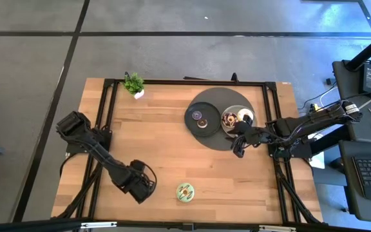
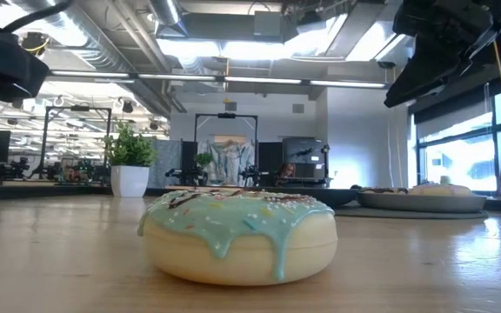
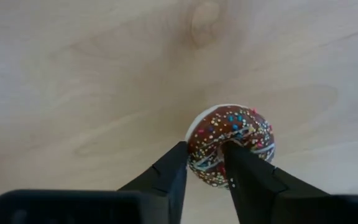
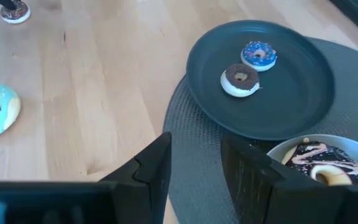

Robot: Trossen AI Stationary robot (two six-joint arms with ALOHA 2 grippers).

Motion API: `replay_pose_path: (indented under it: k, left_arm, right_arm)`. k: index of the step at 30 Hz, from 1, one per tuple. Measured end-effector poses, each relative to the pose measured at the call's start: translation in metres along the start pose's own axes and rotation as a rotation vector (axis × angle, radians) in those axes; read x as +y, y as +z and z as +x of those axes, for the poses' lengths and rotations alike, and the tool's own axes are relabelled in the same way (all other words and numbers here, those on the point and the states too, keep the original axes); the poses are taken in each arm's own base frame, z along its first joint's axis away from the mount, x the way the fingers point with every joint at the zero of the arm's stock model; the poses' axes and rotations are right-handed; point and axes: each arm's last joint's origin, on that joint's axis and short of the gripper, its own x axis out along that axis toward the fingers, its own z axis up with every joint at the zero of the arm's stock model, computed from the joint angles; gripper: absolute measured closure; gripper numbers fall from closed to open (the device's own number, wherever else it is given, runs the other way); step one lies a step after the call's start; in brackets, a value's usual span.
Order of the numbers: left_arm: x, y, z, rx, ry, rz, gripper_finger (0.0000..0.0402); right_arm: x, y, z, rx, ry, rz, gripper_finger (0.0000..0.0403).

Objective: Pick & Place donuts
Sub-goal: Put the brown donut on the black plate

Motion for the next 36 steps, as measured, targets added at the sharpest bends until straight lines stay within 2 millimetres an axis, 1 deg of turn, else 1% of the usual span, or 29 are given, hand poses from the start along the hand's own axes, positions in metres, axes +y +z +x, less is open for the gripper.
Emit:
replay_pose_path:
  k: [5,11,14,17,19,21,25,28,33,36]
  left_arm:
    - [0.000,0.002,0.000,-0.004,0.011,0.028,0.0344]
    - [-0.001,0.005,0.000,-0.018,0.001,0.025,0.0385]
    - [-0.007,0.013,-0.009,-0.060,-0.047,0.057,0.0395]
    - [-0.017,0.030,-0.023,-0.084,-0.104,0.102,0.0395]
    - [-0.025,0.048,-0.031,-0.118,-0.136,0.144,0.0397]
    - [-0.035,0.071,-0.041,-0.161,-0.174,0.182,0.0397]
    - [-0.053,0.125,-0.057,-0.233,-0.211,0.305,0.0398]
    - [-0.065,0.170,-0.066,-0.324,-0.294,0.377,0.0398]
    - [-0.069,0.242,-0.074,-0.486,-0.421,0.411,0.0398]
    - [-0.068,0.276,-0.071,-0.547,-0.475,0.428,0.0398]
  right_arm:
    - [0.000,0.000,0.000,-0.009,-0.017,-0.003,0.0263]
    - [-0.001,0.000,0.000,-0.009,-0.018,-0.020,0.0263]
    - [-0.001,0.000,0.000,-0.009,-0.018,-0.021,0.0263]
    - [-0.001,0.000,0.000,-0.009,-0.018,-0.021,0.0263]
    - [-0.001,0.000,0.000,-0.010,-0.020,-0.020,0.0263]
    - [-0.001,0.000,0.000,-0.010,-0.020,-0.019,0.0263]
    - [-0.001,0.000,0.000,-0.012,-0.021,0.014,0.0263]
    - [-0.001,0.001,0.000,-0.019,-0.035,0.052,0.0263]
    - [-0.002,-0.001,0.000,-0.012,-0.048,0.104,0.0263]
    - [-0.003,-0.002,0.000,-0.009,-0.062,0.126,0.0263]
